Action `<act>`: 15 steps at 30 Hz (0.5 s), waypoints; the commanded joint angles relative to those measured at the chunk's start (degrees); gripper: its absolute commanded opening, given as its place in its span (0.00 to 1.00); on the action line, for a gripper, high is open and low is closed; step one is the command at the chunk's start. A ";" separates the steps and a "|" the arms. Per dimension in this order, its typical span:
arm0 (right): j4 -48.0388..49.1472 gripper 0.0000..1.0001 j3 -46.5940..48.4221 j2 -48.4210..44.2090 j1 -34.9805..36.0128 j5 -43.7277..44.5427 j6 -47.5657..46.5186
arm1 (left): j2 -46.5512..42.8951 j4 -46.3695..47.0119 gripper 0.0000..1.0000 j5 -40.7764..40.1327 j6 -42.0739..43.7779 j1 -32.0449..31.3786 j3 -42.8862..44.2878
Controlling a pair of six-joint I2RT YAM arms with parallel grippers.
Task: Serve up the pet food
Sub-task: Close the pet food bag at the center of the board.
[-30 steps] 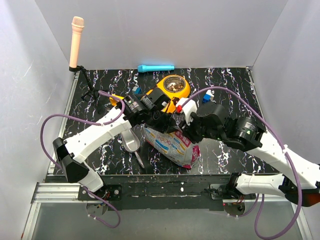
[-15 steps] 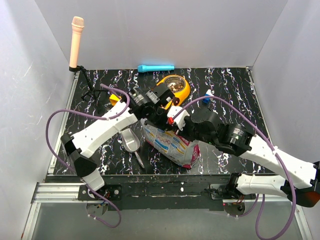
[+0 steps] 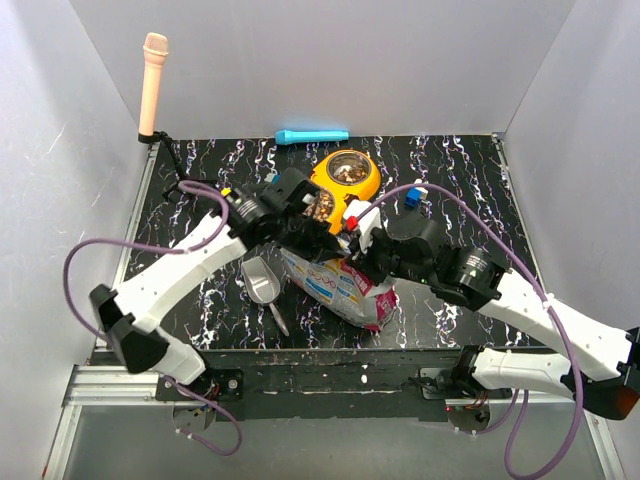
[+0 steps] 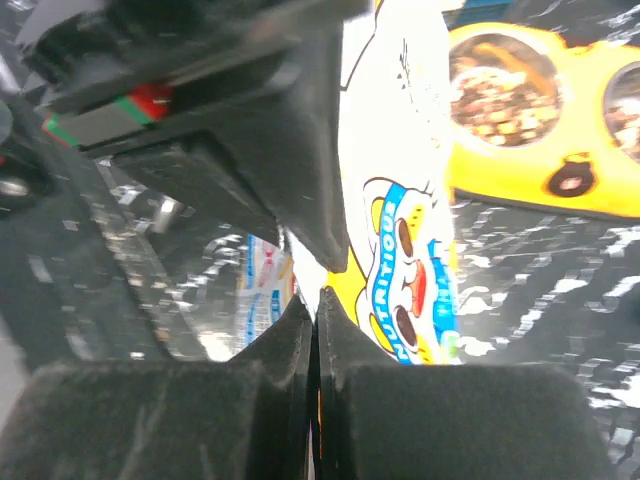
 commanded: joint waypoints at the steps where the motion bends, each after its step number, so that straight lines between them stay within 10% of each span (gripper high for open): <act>1: -10.03 0.01 0.40 -3.70 -7.11 -20.75 16.47 | -14.27 22.31 0.00 -11.34 2.09 7.42 -10.27; 15: -23.84 0.01 7.88 0.87 -14.79 -30.72 19.99 | -24.30 51.22 0.00 -18.01 11.84 7.42 -26.11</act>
